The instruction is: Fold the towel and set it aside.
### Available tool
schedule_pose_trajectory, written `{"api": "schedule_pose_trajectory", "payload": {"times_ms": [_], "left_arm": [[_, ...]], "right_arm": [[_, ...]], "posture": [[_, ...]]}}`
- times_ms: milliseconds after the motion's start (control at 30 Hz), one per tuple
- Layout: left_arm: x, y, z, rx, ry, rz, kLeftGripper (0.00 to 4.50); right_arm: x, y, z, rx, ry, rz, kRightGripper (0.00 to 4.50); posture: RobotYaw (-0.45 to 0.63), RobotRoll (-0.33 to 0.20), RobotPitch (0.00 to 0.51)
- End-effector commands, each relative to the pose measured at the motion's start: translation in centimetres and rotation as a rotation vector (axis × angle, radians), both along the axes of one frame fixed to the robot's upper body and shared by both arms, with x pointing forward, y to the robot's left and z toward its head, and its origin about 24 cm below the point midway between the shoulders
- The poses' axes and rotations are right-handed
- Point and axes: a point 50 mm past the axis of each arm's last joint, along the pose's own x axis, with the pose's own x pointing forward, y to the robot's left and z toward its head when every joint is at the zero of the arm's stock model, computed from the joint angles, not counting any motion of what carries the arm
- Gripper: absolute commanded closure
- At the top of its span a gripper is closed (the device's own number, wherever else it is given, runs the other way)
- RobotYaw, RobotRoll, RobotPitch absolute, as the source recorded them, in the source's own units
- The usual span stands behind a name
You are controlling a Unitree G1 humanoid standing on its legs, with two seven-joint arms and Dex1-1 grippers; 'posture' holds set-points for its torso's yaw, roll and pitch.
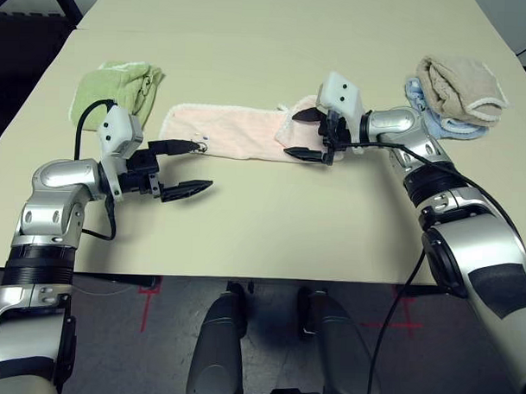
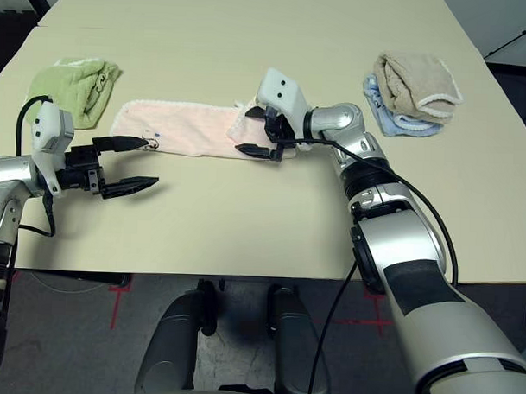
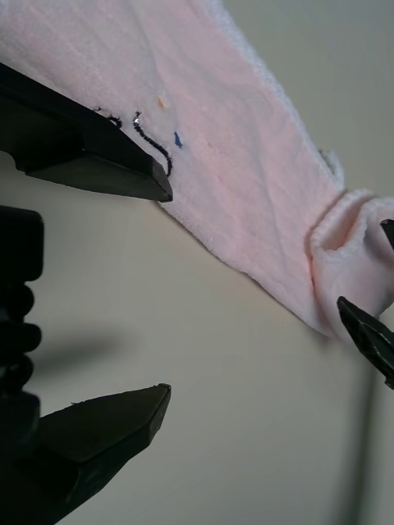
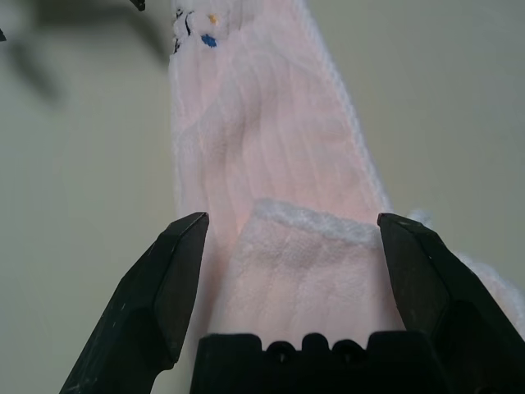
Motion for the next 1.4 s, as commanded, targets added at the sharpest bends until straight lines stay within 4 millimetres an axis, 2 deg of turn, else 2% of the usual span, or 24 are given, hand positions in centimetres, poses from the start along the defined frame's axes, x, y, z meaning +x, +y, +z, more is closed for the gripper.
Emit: {"api": "schedule_pose_trajectory", "payload": {"times_ms": [33, 200, 333, 500, 567, 633, 1033, 1133, 1400], "left_arm": [[-0.2, 0.0, 0.1, 0.012, -0.007, -0.005, 0.00], [0.0, -0.2, 0.2, 0.008, -0.012, -0.007, 0.00], [-0.1, -0.2, 0.2, 0.006, -0.011, -0.007, 0.00], [-0.5, -0.1, 0.0, 0.003, -0.008, -0.002, 0.00], [-0.5, 0.0, 0.0, 0.002, -0.006, 0.001, 0.00], [-0.5, 0.0, -0.1, 0.001, -0.004, 0.003, 0.00], [-0.5, -0.1, -0.2, -0.003, 0.000, 0.003, 0.00], [-0.7, 0.0, -0.3, -0.002, 0.002, 0.007, 0.00], [-0.7, -0.2, -0.4, -0.005, 0.003, 0.008, 0.00]], "right_arm": [[-0.2, 0.4, 0.3, 0.004, 0.003, 0.019, 0.04], [-0.1, 1.6, -1.0, -0.025, 0.003, -0.005, 0.04], [-0.2, 1.8, -2.2, -0.030, 0.048, -0.016, 0.04], [-0.3, 0.0, -2.1, 0.090, 0.129, 0.005, 0.04], [-0.2, -1.3, -2.6, 0.034, 0.115, -0.011, 0.04], [-0.2, -1.6, -3.0, 0.006, 0.108, -0.025, 0.04], [-0.1, 1.2, -4.0, -0.021, 0.094, -0.038, 0.04], [-0.1, 1.6, -3.8, -0.022, 0.093, -0.035, 0.59], [0.2, 1.5, -3.1, -0.018, 0.090, -0.053, 3.62]], "posture": [[-0.02, 0.000, 0.200], [-0.01, 0.000, 0.203], [-0.01, 0.000, 0.204], [-0.01, 0.000, 0.204], [-0.01, 0.000, 0.206], [-0.01, 0.000, 0.208], [0.00, 0.000, 0.213], [0.00, 0.000, 0.212], [0.00, 0.000, 0.210]]}}
